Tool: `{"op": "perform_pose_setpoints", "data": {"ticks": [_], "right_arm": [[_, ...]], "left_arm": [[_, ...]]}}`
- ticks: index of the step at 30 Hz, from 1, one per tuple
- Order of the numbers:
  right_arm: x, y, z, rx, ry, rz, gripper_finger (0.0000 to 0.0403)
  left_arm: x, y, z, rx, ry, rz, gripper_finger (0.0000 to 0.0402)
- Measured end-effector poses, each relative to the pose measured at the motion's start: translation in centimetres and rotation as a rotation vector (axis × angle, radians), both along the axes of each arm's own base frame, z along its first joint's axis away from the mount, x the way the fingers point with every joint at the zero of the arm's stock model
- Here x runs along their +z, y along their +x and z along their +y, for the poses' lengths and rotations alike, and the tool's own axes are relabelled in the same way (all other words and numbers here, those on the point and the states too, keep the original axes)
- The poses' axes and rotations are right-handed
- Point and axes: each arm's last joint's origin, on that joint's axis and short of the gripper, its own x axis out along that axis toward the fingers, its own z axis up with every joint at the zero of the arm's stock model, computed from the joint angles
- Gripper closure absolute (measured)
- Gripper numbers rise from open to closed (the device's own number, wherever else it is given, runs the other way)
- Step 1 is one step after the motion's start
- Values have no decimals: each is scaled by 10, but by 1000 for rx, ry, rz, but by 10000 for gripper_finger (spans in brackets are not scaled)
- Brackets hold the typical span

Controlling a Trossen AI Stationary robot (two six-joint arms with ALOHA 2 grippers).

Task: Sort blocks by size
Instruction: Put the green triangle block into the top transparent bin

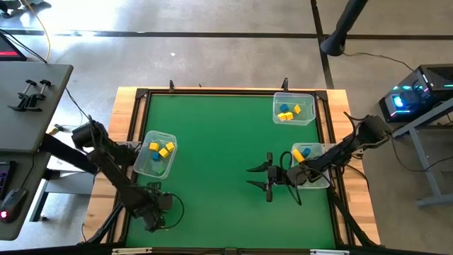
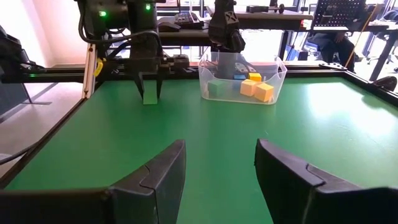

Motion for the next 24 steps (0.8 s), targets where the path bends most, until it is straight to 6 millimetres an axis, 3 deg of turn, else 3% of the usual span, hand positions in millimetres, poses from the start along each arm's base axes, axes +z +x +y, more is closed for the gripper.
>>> {"op": "perform_pose_setpoints", "data": {"ticks": [18,24], "right_arm": [[0,0,0,-2,0,-1,220],[13,-6,-1,-176,-61,-62,220]], "left_arm": [[2,38,25,171,90,-204,281],[25,61,24,157,165,-366,282]]}}
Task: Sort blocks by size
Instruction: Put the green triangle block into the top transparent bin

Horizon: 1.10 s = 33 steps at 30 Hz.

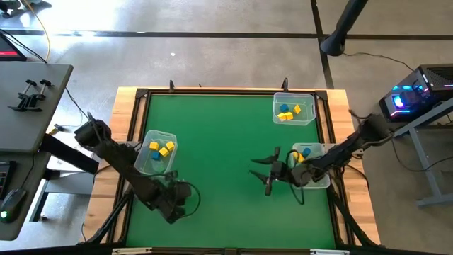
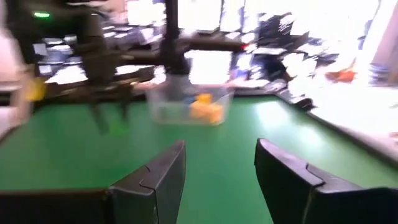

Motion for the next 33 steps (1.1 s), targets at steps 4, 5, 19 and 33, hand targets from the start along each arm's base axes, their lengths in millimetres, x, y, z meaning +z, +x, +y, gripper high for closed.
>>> {"op": "perform_pose_setpoints", "data": {"ticks": [4,5,19,33], "right_arm": [[20,-10,0,-77,-63,-51,220],[25,-13,0,-70,-80,-61,220],[6,-3,11,479,-478,56,220],[7,78,35,473,-1137,357,220]], "left_arm": [[25,19,0,-28,133,-139,282],[31,24,1,-34,164,-170,282],[51,86,28,-393,23,-357,282],[52,110,72,-330,-214,-406,282]]}}
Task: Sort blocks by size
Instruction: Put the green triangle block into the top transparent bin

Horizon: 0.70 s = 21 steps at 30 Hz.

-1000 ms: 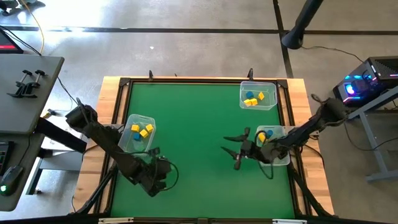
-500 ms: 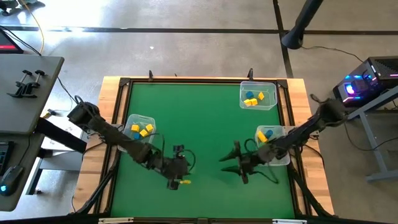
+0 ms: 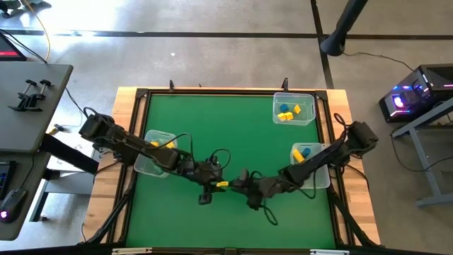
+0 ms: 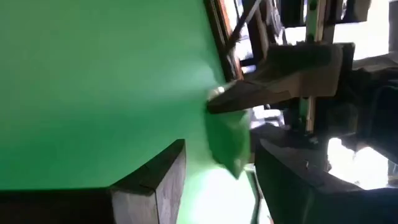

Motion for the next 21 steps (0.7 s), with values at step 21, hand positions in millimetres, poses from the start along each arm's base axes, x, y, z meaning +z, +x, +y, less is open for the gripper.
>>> {"op": "perform_pose_setpoints", "data": {"ticks": [21], "right_arm": [[1,23,9,-135,1,56,378]], "left_arm": [[-2,1,9,34,3,21,251]]}}
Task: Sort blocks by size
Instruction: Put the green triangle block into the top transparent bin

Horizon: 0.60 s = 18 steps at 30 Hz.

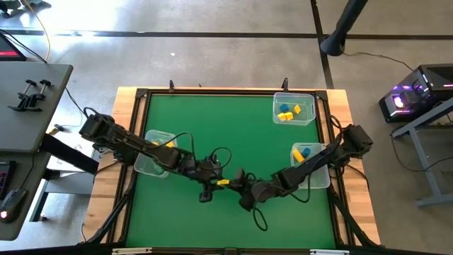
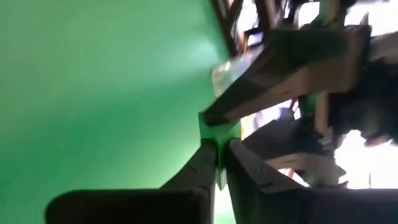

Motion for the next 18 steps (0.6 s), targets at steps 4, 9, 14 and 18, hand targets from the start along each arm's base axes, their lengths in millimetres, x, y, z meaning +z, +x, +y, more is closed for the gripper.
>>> {"op": "perform_pose_setpoints", "data": {"ticks": [4,9,14,18], "right_arm": [[-6,-5,-4,-112,58,51,396],[-3,-16,-11,-241,187,114,403],[3,-35,-28,-495,154,138,403],[10,-60,-68,-773,204,199,403]], "left_arm": [[-5,-5,6,30,23,88,221],[-14,-15,12,153,109,213,212],[-29,-28,11,240,187,231,213],[-46,-41,7,308,231,242,213]]}}
